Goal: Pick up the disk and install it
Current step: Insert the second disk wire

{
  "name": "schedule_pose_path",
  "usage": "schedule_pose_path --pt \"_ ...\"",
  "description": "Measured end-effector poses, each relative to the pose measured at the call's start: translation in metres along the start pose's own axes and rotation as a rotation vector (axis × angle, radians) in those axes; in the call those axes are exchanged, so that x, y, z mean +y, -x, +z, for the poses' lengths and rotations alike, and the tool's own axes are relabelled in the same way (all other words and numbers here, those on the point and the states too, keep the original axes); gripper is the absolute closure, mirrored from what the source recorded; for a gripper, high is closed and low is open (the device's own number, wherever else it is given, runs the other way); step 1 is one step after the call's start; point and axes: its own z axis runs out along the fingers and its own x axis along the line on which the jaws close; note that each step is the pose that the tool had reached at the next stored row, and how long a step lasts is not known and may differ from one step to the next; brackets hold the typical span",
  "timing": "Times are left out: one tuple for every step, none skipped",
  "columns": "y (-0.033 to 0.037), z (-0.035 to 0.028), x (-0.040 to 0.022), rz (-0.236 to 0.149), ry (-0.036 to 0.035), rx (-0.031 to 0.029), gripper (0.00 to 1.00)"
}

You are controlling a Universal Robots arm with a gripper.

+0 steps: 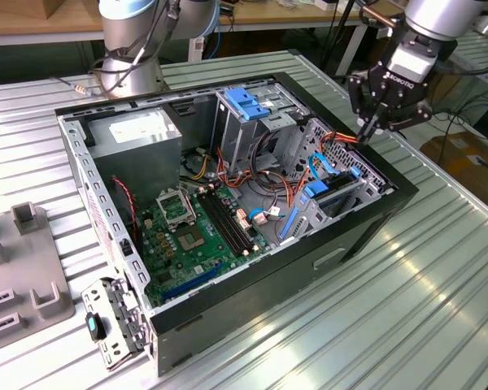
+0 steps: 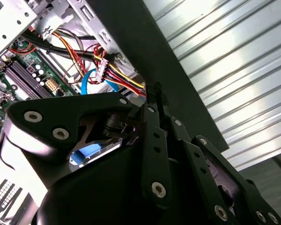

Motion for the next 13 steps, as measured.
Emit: schedule_pose_path --pt "0.0011 -0.0001 0.0025 0.0 0.0 0.0 0.84" --pt "0.0021 -0.0001 0.0045 0.0 0.0 0.0 0.84" --pt "0.0039 -0.0002 0.0082 0.0 0.0 0.0 0.84" --pt "0.005 -0.0003 0.0107 0.0 0.0 0.0001 0.84" --pt "0.0061 -0.0004 0.0131 0.0 0.0 0.0001 0.84" --pt "0.0079 -0.0004 0.0167 0.0 0.0 0.0001 0.84" --pt "0.0092 -0.0005 0.0197 0.0 0.0 0.0 0.84" --pt "0.0102 -0.0005 0.0217 0.001 0.0 0.0001 0.84" --pt "0.011 -0.0006 0.0233 0.001 0.0 0.0001 0.84" --pt "0.0117 -0.0006 0.0248 0.001 0.0001 0.0001 0.84" --pt "0.0124 -0.0005 0.0263 0.001 0.0 0.0 0.84" --pt "0.0129 -0.0005 0.0273 0.002 0.0 0.0 0.84" --pt "0.0132 -0.0006 0.0281 0.002 0.0 0.0 0.84"
